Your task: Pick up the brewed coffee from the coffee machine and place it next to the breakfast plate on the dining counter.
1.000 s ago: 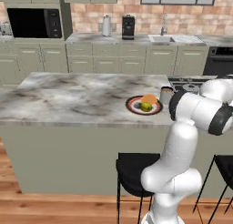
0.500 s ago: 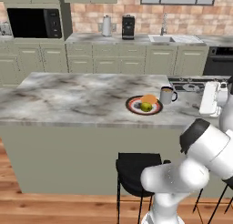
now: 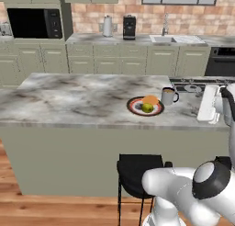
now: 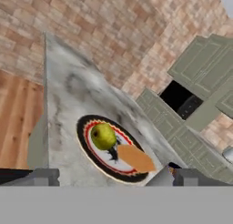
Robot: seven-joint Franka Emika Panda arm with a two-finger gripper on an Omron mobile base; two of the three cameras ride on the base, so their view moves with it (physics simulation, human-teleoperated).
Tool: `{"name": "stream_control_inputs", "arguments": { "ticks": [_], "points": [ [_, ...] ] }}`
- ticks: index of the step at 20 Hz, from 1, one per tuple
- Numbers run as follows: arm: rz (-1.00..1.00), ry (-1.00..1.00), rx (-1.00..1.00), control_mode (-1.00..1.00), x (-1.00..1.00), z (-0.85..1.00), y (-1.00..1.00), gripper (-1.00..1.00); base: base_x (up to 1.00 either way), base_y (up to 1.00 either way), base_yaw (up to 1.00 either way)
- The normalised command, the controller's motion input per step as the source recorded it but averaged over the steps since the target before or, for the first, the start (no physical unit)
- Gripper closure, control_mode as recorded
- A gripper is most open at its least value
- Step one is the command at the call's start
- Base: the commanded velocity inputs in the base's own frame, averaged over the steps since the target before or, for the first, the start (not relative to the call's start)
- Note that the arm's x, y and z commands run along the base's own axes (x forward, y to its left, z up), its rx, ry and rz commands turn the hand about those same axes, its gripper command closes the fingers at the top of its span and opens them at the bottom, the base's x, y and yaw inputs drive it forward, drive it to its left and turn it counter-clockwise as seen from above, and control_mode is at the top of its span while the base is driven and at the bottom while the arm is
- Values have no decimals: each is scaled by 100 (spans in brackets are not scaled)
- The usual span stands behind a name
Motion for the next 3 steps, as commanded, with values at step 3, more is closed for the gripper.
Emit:
{"name": "stream_control_inputs", "arguments": {
  "ticks": [3],
  "points": [
    [6,0,-5,-100,-67,-6,-32,-100,0,0,0]
  ]
}}
